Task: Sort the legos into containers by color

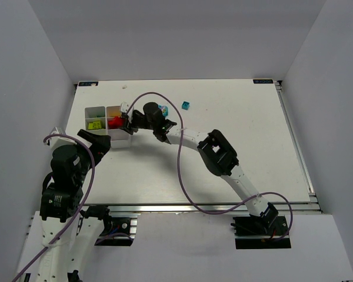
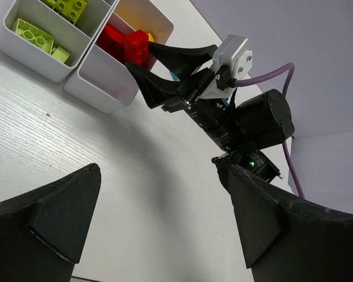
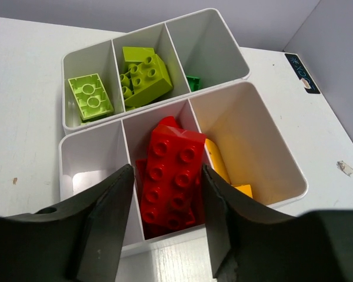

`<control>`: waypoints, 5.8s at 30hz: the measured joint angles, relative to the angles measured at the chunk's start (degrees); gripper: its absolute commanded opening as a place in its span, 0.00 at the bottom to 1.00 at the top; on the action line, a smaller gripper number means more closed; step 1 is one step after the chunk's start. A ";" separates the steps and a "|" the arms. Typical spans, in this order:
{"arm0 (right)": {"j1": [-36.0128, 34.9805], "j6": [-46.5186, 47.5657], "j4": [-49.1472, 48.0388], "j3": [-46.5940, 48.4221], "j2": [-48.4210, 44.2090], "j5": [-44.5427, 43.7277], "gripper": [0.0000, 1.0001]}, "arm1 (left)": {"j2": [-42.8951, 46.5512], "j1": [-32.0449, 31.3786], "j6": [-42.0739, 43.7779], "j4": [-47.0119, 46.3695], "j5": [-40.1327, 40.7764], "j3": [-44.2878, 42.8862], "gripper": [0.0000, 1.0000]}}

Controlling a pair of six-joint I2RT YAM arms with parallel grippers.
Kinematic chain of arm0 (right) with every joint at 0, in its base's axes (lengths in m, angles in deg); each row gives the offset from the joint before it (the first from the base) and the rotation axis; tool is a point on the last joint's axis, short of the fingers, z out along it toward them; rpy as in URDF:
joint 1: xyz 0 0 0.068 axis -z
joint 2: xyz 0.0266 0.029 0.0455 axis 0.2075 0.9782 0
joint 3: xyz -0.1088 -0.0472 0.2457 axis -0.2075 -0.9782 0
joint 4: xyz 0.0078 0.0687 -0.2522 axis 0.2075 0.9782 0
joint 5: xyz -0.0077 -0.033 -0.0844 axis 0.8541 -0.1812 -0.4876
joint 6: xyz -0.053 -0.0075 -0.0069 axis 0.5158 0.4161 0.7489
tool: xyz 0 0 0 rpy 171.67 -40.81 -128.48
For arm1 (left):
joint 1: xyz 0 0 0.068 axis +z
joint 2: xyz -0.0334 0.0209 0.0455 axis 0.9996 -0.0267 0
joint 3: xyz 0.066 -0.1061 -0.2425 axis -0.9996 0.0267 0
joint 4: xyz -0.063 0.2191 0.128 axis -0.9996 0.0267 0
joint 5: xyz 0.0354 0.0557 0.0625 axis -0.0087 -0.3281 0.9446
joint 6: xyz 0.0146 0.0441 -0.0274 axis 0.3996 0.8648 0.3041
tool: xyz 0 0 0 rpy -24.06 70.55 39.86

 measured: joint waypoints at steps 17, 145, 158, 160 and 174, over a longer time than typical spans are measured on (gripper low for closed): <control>-0.50 -4.68 -2.21 -1.68 -7.50 -0.26 0.89 | -2.08 0.00 0.57 -1.38 -0.90 -0.02 0.98; 40.76 -7.74 33.40 -40.11 -43.60 30.84 0.00 | -50.64 8.17 -38.40 -12.83 -6.69 -5.16 0.31; 40.76 -7.72 33.42 -40.11 -43.60 30.88 0.00 | -50.77 8.17 -39.01 -14.71 -7.28 -3.76 0.64; 40.76 -7.69 33.42 -40.11 -43.60 30.88 0.00 | -50.77 8.17 -38.97 -14.64 -7.26 -3.76 0.71; 40.76 -6.95 33.77 -40.11 -43.60 31.19 0.00 | -50.49 8.17 -38.60 -14.73 -7.28 -3.45 0.61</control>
